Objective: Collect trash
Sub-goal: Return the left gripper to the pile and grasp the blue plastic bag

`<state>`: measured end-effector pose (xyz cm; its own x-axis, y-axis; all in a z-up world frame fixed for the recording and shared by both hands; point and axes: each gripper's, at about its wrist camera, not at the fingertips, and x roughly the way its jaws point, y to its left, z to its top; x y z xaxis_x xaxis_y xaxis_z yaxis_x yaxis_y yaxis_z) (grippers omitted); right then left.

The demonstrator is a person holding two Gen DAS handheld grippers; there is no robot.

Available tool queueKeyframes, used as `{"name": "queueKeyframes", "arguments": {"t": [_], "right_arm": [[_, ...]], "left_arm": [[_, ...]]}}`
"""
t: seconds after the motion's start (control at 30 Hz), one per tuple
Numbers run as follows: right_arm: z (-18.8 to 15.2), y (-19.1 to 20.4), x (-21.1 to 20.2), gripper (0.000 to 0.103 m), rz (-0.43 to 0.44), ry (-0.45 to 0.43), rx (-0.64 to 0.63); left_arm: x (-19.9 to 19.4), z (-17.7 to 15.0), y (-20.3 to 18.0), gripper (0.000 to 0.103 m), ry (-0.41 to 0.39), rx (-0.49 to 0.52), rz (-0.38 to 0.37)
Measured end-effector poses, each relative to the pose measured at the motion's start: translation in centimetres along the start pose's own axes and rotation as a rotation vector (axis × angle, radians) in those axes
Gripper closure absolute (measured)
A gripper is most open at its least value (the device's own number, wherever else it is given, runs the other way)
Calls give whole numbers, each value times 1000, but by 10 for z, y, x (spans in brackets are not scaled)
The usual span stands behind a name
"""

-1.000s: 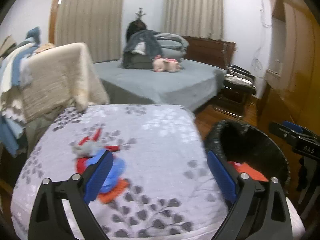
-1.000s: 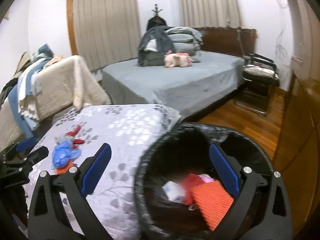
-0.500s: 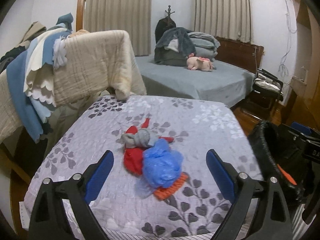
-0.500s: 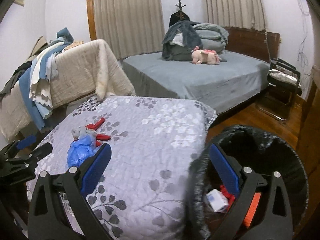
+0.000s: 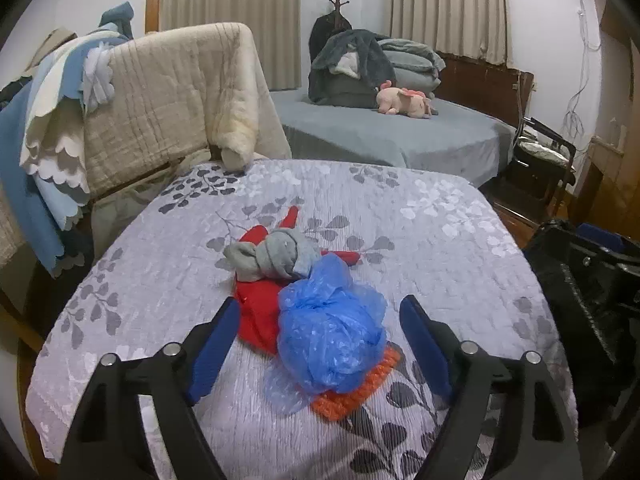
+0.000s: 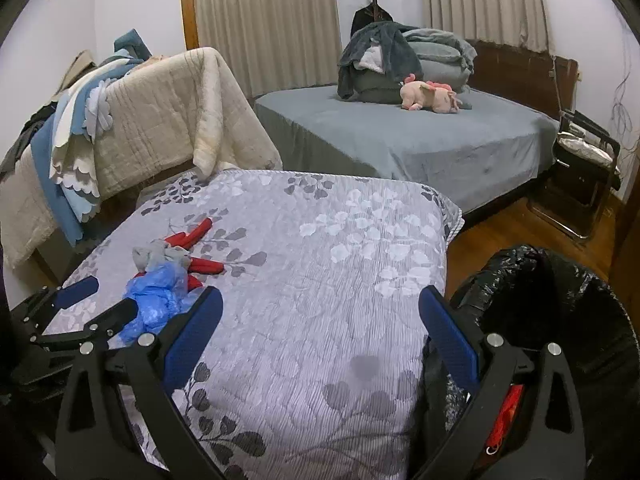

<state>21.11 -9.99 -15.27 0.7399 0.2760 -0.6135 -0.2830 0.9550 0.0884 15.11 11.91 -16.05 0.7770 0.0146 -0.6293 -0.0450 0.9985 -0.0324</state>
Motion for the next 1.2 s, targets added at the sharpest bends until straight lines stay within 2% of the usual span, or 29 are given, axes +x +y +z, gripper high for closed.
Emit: {"name": "queueKeyframes", "arguments": {"t": [0.17, 0.27, 0.33, 0.43, 0.5, 0.6, 0.67, 0.7, 0.73, 0.83, 0.93, 0.97, 1.0, 1.2], "right_arm": [[1, -1, 6, 7, -1, 8, -1], [0, -1, 7, 7, -1, 11, -6], [-2, -1, 8, 7, -3, 15, -10], [-3, -2, 8, 7, -6, 19, -9], [-3, -3, 9, 7, -9, 20, -8], [-4, -3, 11, 7, -8, 24, -5], [-5, -3, 12, 7, -7, 29, -6], [-5, -3, 12, 7, -7, 30, -7], [-6, -3, 12, 7, -7, 32, -8], [-5, -5, 13, 7, -8, 33, -4], [-4, -6, 12, 7, -12, 32, -4], [-4, -7, 12, 7, -14, 33, -4], [-4, -8, 12, 7, -15, 34, -3], [-2, -11, 8, 7, -22, 26, 0]], "left_arm": [[14, 0, -4, 28, 6, 4, 4], [22, -2, -7, 42, 21, 8, 6], [24, -4, -9, 58, 29, -4, 0], [20, -7, -12, 72, 20, -2, -14], [15, -8, -15, 77, 11, 9, -27], [15, -10, -17, 77, 19, 10, -35], [17, -10, -18, 69, 23, 6, -29], [20, -9, -17, 56, 29, -1, -29], [21, -9, -17, 50, 28, -5, -28], [31, -6, -21, 46, 50, 5, -33], [36, -6, -28, 49, 59, 34, -41], [37, -6, -31, 54, 58, 46, -46], [37, -7, -35, 66, 58, 56, -57], [30, -4, -44, 73, 41, 54, -104]]}}
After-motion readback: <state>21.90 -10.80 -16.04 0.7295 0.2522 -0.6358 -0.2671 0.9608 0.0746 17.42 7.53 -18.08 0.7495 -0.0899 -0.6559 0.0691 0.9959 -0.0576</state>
